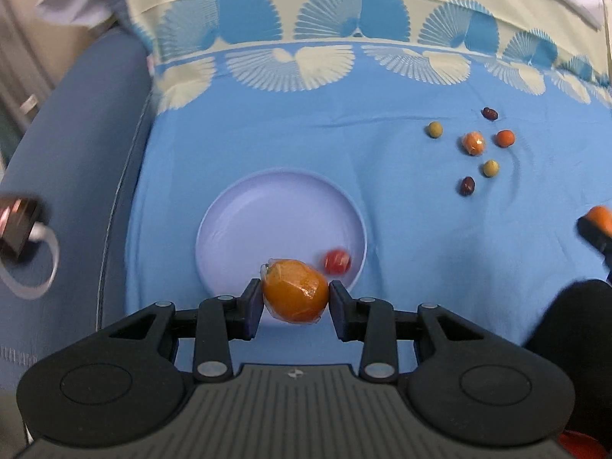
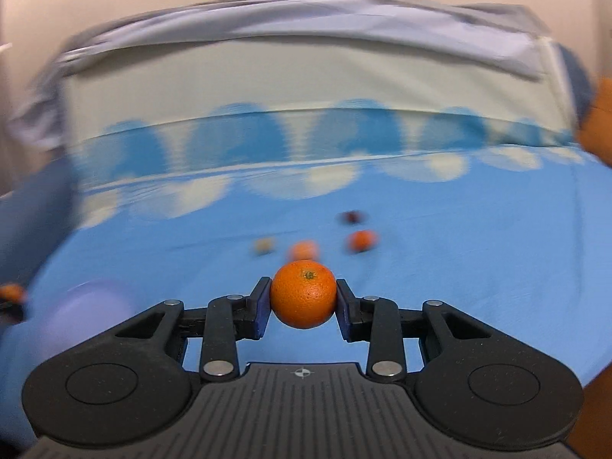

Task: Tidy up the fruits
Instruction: 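Carry both mandarins to the plate and open both tools to release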

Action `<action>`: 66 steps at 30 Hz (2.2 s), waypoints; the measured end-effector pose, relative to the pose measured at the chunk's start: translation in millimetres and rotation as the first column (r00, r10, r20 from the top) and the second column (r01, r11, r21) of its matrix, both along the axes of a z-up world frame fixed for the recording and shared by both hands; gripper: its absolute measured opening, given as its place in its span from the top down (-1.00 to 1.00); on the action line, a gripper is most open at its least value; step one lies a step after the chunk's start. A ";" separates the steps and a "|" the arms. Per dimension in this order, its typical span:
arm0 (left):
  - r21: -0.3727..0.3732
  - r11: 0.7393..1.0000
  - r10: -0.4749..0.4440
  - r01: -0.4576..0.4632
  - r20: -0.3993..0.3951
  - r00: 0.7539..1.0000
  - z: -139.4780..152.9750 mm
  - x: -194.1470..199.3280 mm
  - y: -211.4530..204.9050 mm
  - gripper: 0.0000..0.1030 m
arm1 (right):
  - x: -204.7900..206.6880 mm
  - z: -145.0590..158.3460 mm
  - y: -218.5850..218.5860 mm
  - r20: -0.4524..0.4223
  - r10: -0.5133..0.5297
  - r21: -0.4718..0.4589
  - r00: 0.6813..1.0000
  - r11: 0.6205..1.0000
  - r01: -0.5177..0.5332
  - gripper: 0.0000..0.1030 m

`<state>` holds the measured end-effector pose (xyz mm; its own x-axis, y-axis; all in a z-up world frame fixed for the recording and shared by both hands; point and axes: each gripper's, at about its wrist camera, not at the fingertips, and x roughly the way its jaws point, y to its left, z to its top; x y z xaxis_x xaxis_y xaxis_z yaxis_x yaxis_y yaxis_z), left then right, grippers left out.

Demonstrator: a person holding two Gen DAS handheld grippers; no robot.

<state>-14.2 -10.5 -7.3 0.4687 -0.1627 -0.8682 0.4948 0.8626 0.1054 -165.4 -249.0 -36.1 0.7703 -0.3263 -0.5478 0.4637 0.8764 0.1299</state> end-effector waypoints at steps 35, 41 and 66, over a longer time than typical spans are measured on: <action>-0.107 0.990 0.104 -0.095 0.081 0.991 16.7 -91.2 111.1 0.21 | -39.7 56.9 186.3 -0.052 0.428 -0.169 0.902 0.887 -0.430 0.30; -0.106 0.989 0.107 -0.100 0.064 0.992 12.1 -88.1 111.8 0.21 | -35.8 54.0 185.8 -0.068 0.429 -0.155 0.901 0.887 -0.434 0.30; -0.035 0.991 0.125 -0.127 -0.056 0.991 -35.1 -26.0 95.7 0.21 | 20.5 18.9 178.7 -0.187 0.433 -0.054 0.882 0.892 -0.449 0.29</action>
<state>-40.2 85.2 -42.4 0.4405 -0.1391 -0.8869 0.3857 0.9214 0.0470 -144.9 -70.3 -17.2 0.7471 -0.0300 -0.6640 0.0341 0.9994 -0.0067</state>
